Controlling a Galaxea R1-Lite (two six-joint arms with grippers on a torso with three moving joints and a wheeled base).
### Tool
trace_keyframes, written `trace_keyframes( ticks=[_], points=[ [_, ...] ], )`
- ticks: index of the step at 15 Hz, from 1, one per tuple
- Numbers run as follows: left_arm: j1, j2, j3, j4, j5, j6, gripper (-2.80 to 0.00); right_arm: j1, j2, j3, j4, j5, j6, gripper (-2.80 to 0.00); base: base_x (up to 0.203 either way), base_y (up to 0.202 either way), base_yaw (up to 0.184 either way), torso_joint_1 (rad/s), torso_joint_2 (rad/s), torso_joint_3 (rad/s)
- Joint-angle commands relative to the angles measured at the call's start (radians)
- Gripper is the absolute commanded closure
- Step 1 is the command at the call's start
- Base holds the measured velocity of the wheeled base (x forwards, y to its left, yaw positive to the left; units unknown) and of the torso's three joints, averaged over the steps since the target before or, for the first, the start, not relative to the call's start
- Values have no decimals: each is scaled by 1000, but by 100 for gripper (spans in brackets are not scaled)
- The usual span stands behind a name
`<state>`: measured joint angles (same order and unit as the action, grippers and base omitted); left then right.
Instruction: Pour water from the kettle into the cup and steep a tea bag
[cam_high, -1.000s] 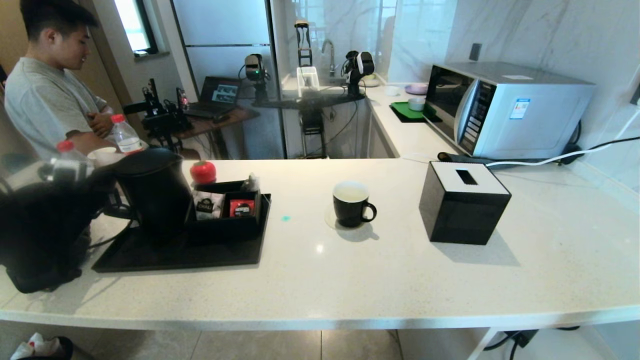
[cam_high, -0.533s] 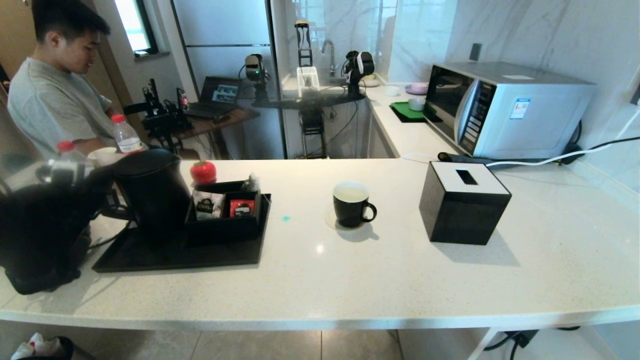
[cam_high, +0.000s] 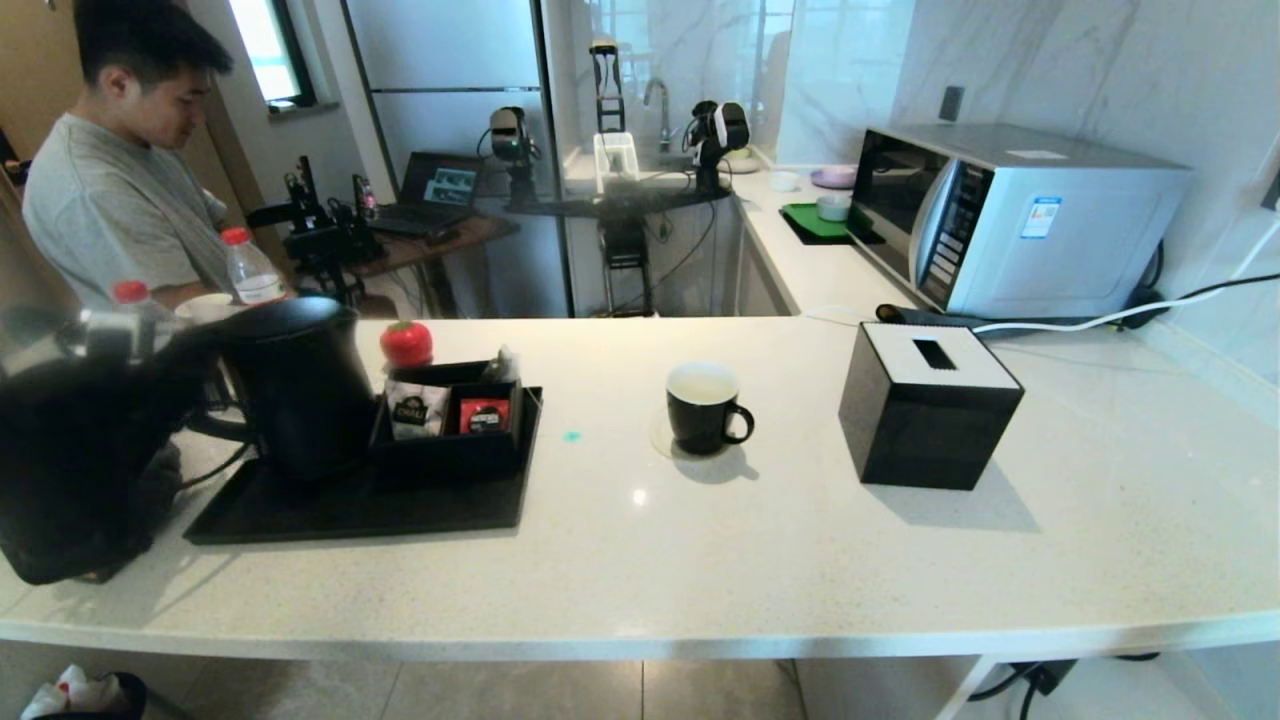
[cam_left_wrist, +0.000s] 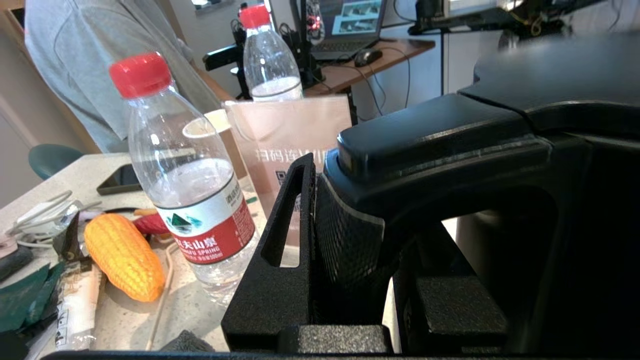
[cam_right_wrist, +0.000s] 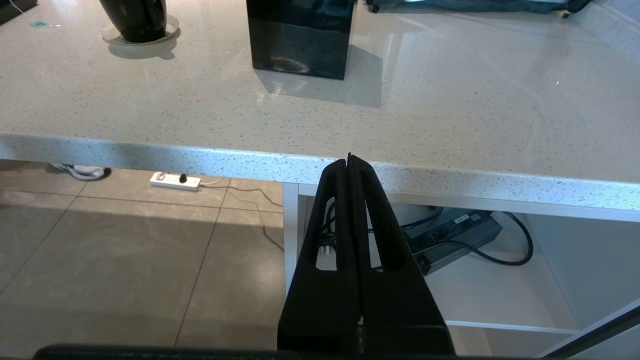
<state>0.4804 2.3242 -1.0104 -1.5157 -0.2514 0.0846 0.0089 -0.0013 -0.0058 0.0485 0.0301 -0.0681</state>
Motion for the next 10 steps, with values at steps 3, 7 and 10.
trace_keyframes(
  ticks=[3,7,10],
  points=[
    [6,-82,55,-54,0,-18,0,0,1,-6,-7,1,-1,0,0,0,0,0,0,0],
    [6,-139,67,-54,-2,-21,0,0,1,-6,-7,1,-1,0,0,0,0,0,0,0],
    [5,-173,72,-54,-3,-22,0,0,1,-6,-7,1,-1,0,0,0,0,0,0,0]
  ],
)
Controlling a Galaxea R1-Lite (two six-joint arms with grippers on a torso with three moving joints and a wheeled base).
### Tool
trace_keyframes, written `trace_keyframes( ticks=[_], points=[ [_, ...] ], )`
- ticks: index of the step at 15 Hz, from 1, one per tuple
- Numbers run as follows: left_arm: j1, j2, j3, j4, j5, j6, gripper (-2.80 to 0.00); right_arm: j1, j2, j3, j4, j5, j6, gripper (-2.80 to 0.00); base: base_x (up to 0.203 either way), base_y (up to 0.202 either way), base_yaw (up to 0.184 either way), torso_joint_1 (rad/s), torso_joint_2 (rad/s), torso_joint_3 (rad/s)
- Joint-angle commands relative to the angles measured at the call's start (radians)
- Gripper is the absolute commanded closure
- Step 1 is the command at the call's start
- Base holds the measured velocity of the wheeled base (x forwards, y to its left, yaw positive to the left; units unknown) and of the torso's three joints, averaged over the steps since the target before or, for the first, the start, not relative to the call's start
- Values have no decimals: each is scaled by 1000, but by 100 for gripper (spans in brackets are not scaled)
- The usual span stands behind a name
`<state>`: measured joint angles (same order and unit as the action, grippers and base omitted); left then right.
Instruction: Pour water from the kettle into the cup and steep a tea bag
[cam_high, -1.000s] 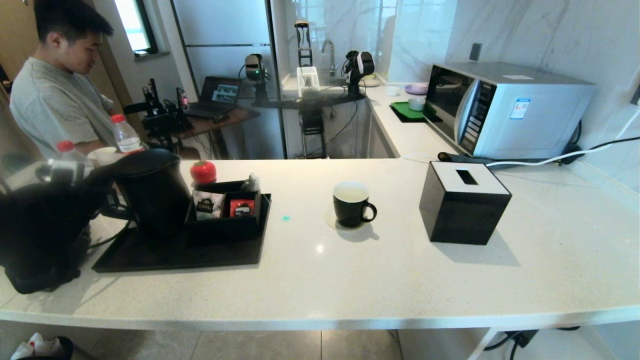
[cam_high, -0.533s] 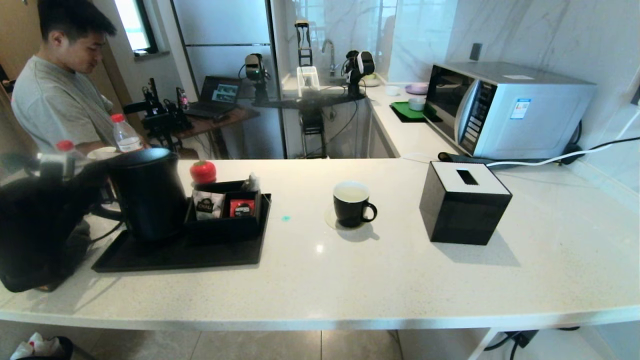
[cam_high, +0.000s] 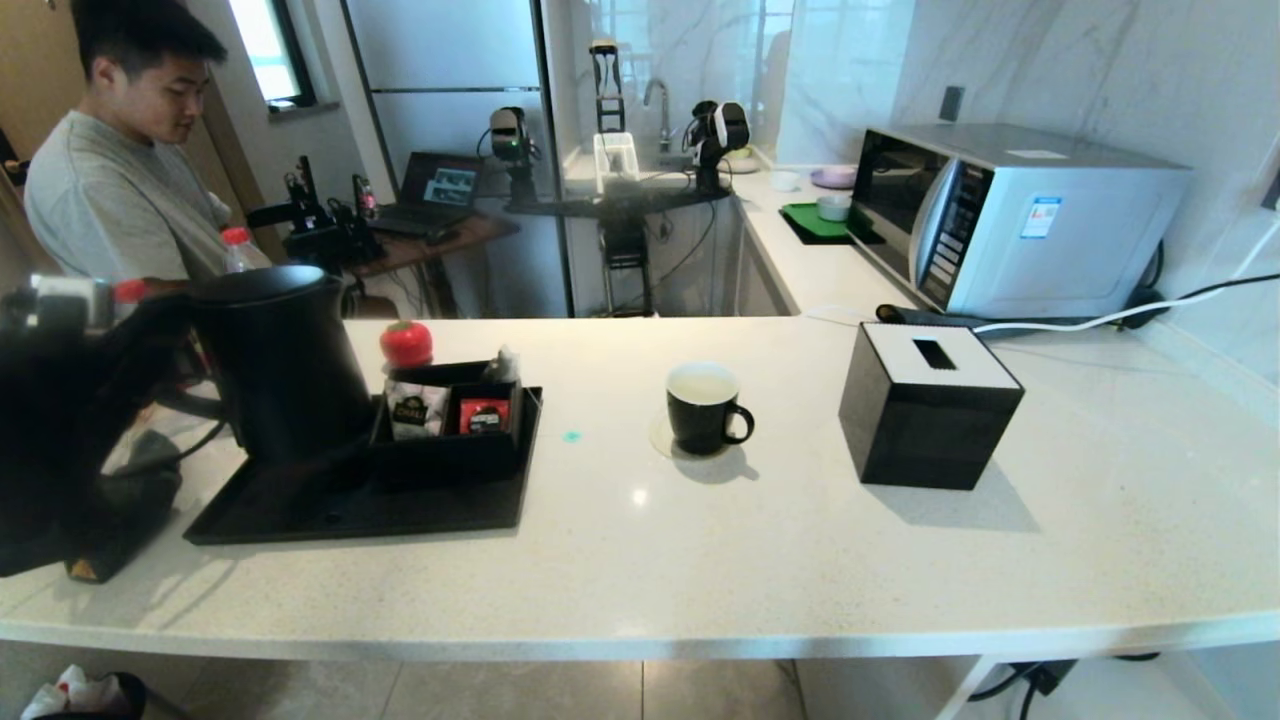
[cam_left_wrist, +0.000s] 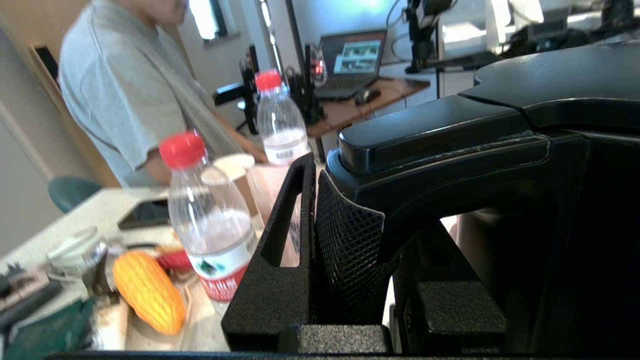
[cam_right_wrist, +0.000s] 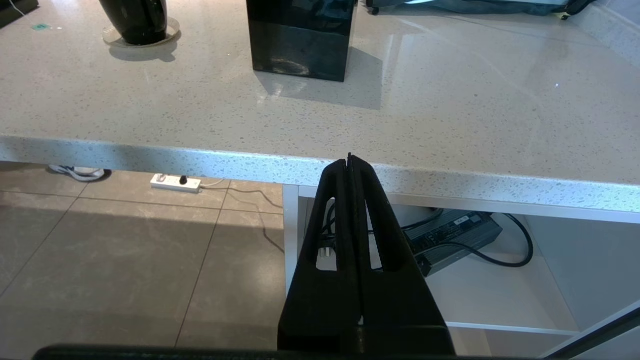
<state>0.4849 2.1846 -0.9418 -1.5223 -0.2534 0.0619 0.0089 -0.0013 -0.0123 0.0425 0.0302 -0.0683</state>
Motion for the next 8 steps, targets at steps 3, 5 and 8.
trace_keyframes(
  ticks=[3,5,8],
  points=[
    [4,-73,29,-48,-1,-1,0,0,1,0,-1,0,-1,0,0,0,0,0,0,0],
    [10,-108,53,-48,-1,-1,0,0,1,0,-1,0,-1,0,0,0,0,0,0,0],
    [14,-165,107,-48,-4,-2,0,0,1,0,-1,0,-1,0,0,0,0,0,0,0]
  ],
)
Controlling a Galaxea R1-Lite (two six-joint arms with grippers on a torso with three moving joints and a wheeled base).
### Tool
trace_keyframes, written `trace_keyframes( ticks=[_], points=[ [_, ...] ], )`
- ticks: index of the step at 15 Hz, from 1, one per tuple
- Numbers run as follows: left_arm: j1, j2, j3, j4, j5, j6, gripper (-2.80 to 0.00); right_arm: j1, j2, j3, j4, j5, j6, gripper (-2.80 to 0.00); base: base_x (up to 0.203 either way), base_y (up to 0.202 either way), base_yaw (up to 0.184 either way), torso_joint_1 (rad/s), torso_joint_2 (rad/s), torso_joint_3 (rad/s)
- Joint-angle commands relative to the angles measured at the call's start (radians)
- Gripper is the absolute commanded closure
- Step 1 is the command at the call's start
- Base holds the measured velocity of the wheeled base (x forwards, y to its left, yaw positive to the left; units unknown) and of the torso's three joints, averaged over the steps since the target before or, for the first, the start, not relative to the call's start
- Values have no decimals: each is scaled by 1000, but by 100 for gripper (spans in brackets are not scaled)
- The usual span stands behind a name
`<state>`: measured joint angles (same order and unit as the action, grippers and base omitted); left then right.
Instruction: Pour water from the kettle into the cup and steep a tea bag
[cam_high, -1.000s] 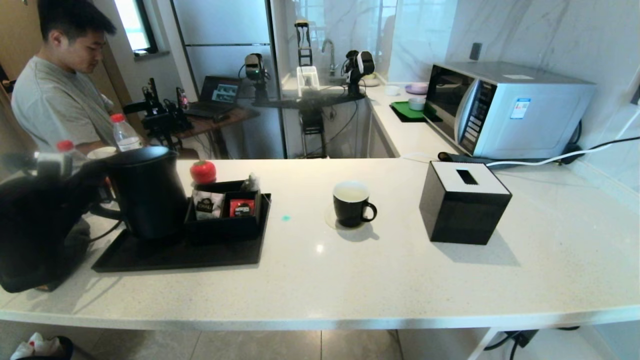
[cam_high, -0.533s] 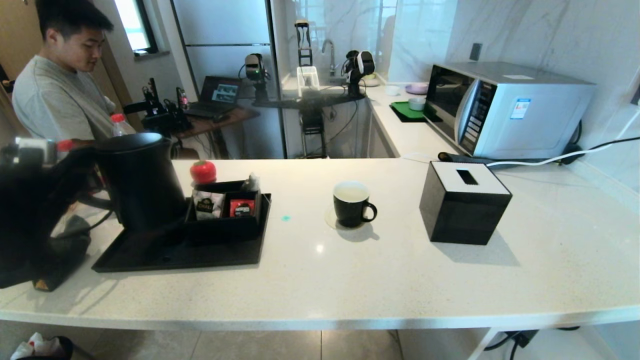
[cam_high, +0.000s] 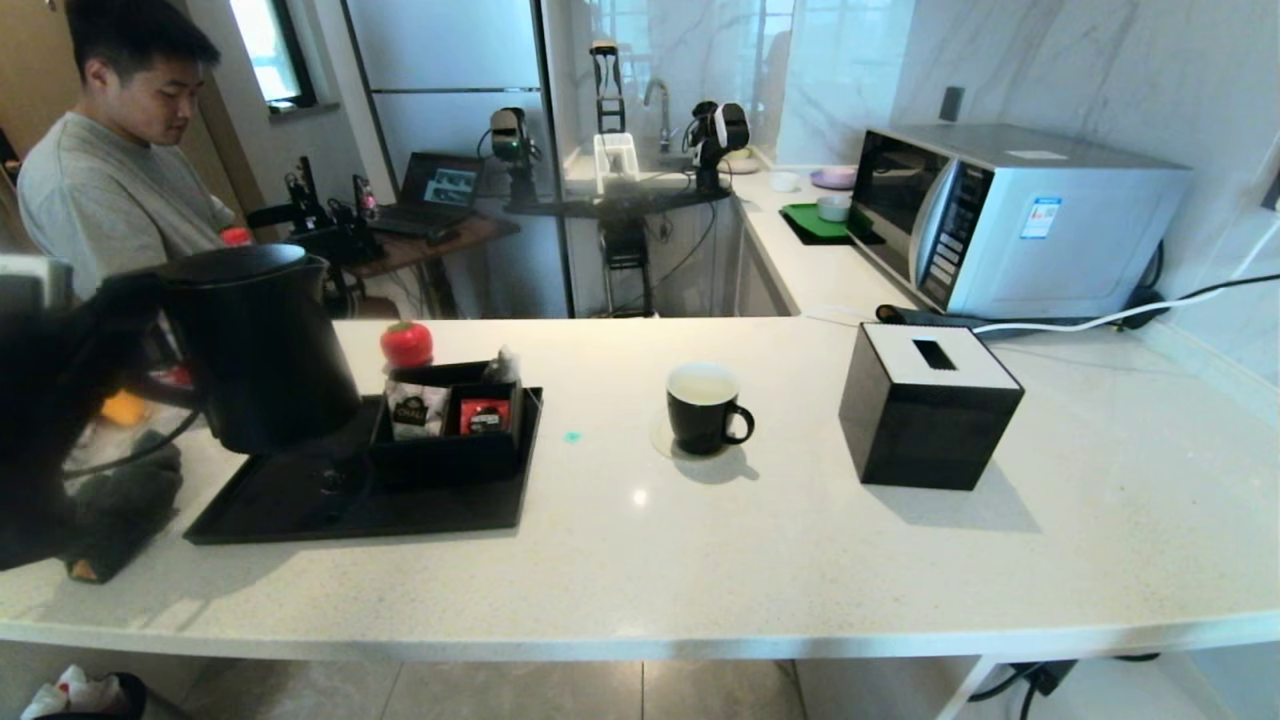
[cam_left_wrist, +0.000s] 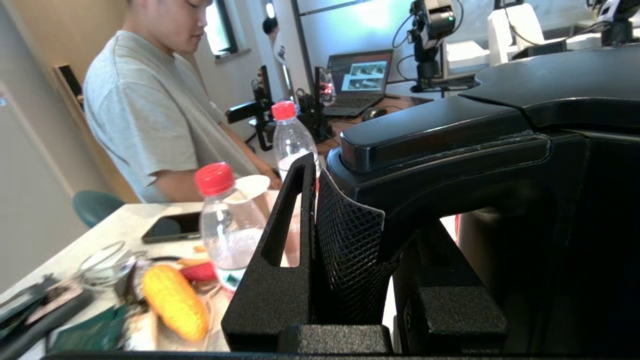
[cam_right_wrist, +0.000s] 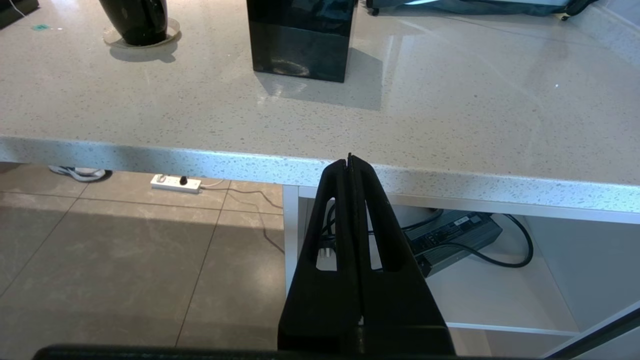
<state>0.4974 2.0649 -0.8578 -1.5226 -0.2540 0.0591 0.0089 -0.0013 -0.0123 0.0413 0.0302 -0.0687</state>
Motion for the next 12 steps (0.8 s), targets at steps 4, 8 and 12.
trace_keyframes(
  ticks=[4,8,12],
  points=[
    [-5,-132,106,-47,-16,2,0,0,1,0,0,0,0,0,0,0,0,0,0,0],
    [-36,-220,199,-47,-16,2,0,0,1,1,0,0,0,0,0,0,0,0,0,0],
    [-99,-321,301,-47,-15,4,0,0,1,0,0,0,0,0,0,0,0,0,0,0]
  ],
)
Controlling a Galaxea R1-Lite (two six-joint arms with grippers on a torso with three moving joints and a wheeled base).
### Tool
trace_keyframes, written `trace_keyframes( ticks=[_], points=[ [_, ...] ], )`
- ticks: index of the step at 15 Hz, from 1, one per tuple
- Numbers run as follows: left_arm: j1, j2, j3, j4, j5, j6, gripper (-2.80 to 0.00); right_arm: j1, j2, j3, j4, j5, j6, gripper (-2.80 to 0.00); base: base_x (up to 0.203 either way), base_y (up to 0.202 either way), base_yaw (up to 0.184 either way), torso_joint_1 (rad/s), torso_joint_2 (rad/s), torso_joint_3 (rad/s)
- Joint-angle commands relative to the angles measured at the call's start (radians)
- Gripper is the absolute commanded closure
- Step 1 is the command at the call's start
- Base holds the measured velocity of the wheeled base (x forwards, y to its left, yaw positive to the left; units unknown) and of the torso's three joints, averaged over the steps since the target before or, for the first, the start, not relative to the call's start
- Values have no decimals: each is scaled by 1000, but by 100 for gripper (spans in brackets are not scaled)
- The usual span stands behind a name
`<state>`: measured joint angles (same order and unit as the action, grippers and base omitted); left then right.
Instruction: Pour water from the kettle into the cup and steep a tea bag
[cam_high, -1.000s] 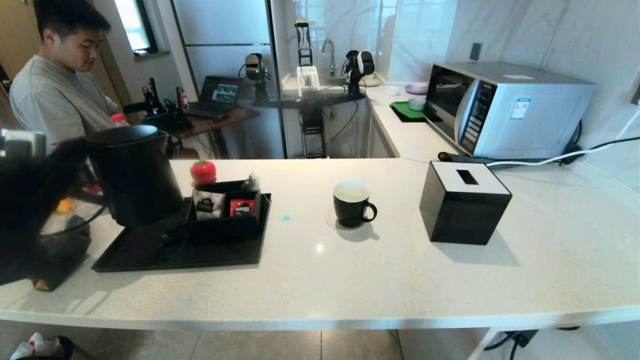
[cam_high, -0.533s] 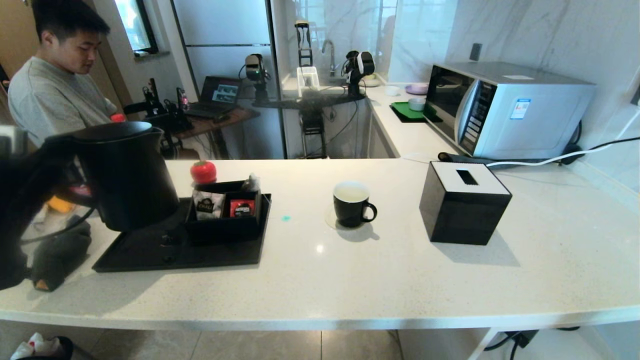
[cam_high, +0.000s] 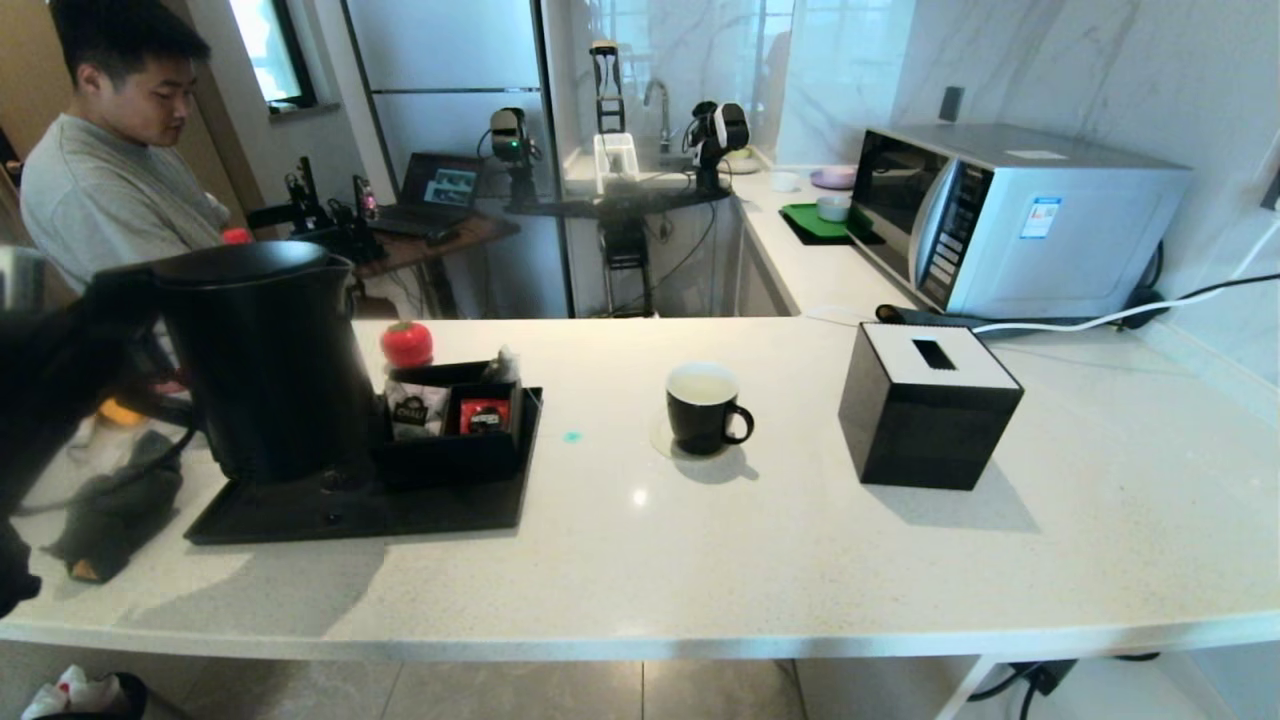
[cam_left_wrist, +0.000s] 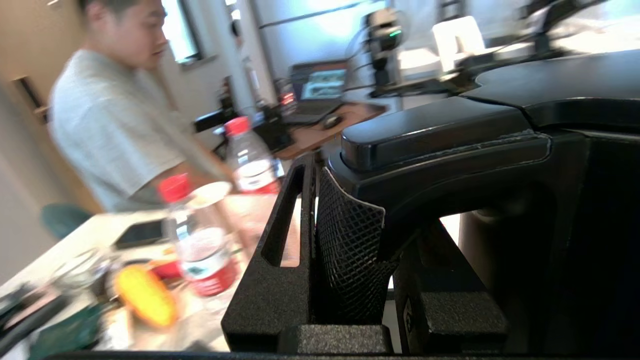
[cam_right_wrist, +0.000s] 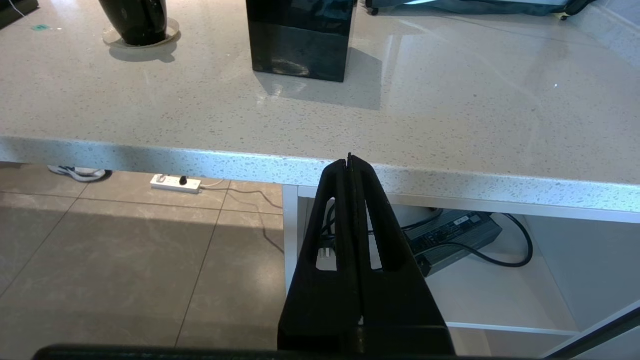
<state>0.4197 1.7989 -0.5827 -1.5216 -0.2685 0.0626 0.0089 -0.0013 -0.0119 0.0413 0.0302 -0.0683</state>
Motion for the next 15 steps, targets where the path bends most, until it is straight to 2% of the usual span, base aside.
trace_keyframes(
  ticks=[1,6,11,13,15],
  points=[
    [-43,-74,38,-48,0,0,0,0,1,0,0,0,-1,0,0,0,0,0,0,0],
    [-182,-167,94,-48,16,2,0,0,1,0,0,0,-1,0,0,0,0,0,0,0],
    [-296,-188,89,-40,40,14,0,0,1,0,0,0,-1,0,0,0,0,0,0,0],
    [-371,-192,83,-2,79,50,0,0,1,0,0,0,-1,0,0,0,0,0,0,0],
    [-468,-197,74,35,169,81,0,0,1,1,0,0,-1,0,0,0,0,0,0,0]
  ],
)
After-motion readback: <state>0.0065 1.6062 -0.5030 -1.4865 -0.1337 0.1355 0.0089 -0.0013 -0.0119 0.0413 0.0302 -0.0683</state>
